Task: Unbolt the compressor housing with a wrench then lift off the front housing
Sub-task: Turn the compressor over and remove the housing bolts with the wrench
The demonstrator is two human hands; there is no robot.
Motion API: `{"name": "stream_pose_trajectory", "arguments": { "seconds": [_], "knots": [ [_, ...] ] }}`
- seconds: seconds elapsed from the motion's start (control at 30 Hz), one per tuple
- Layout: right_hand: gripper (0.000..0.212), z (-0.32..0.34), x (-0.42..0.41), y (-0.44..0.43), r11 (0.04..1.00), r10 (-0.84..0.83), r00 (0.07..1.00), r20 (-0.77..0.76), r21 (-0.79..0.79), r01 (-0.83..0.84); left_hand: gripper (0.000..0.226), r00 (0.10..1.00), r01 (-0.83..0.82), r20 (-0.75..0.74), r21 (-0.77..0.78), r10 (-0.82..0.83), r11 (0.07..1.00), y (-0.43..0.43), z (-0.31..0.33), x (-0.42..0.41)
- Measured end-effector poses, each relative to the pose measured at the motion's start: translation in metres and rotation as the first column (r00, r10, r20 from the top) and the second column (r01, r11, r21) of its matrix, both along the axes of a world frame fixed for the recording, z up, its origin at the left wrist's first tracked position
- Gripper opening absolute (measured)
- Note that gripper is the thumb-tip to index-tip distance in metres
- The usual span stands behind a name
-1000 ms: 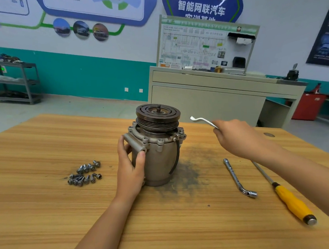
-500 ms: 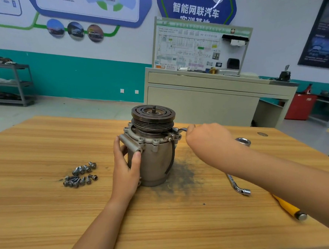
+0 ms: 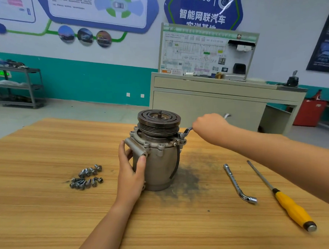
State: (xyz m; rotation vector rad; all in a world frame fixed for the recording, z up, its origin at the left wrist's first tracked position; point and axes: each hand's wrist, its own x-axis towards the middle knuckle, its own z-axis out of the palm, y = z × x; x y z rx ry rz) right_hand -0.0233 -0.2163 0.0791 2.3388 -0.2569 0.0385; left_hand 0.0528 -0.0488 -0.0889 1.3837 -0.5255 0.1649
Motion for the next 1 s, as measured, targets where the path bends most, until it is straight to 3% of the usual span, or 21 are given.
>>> {"name": "stream_pose_trajectory", "arguments": {
  "seconds": [0.2,0.3,0.4,0.47,0.53,0.67,0.83,1.0],
  "knots": [
    [0.026,-0.022,0.033,-0.020,0.953,0.234,0.931,0.279,0.122,-0.276,0.070,1.000,-0.009,0.006,0.007,0.009,1.000,0.000,0.001,0.002],
    [0.027,-0.023,0.028,-0.024,0.916,0.154,0.884,0.442,0.272,-0.295,0.066,1.000,-0.009,0.009,0.007,0.009,1.000,0.001,0.001,0.001],
    [0.026,-0.019,0.008,-0.016,0.712,-0.083,0.753,0.653,0.567,-0.413,0.069,1.000,-0.013,0.008,0.014,0.013,1.000,0.001,0.002,0.000],
    [0.025,-0.018,-0.011,-0.007,0.615,-0.095,0.750,0.655,0.631,-0.473,0.069,1.000,-0.017,0.009,0.016,0.017,1.000,0.001,0.002,0.000],
    [0.024,-0.019,-0.032,0.001,0.682,-0.030,0.811,0.585,0.605,-0.411,0.065,1.000,-0.020,0.013,0.021,0.020,1.000,0.000,0.002,0.000],
    [0.021,-0.022,-0.061,0.013,0.917,0.011,0.904,0.428,0.356,-0.180,0.066,1.000,-0.012,0.014,0.022,0.012,1.000,0.000,0.000,0.001],
    [0.030,-0.020,-0.060,0.028,0.960,-0.009,0.962,0.275,0.271,-0.069,0.065,1.000,-0.025,0.010,0.028,0.025,0.999,0.001,0.001,-0.001],
    [0.027,-0.010,-0.056,0.041,0.986,0.076,0.986,0.150,0.136,-0.097,0.066,0.999,-0.039,0.006,0.049,0.039,0.998,-0.001,-0.002,0.002]
  ]
}}
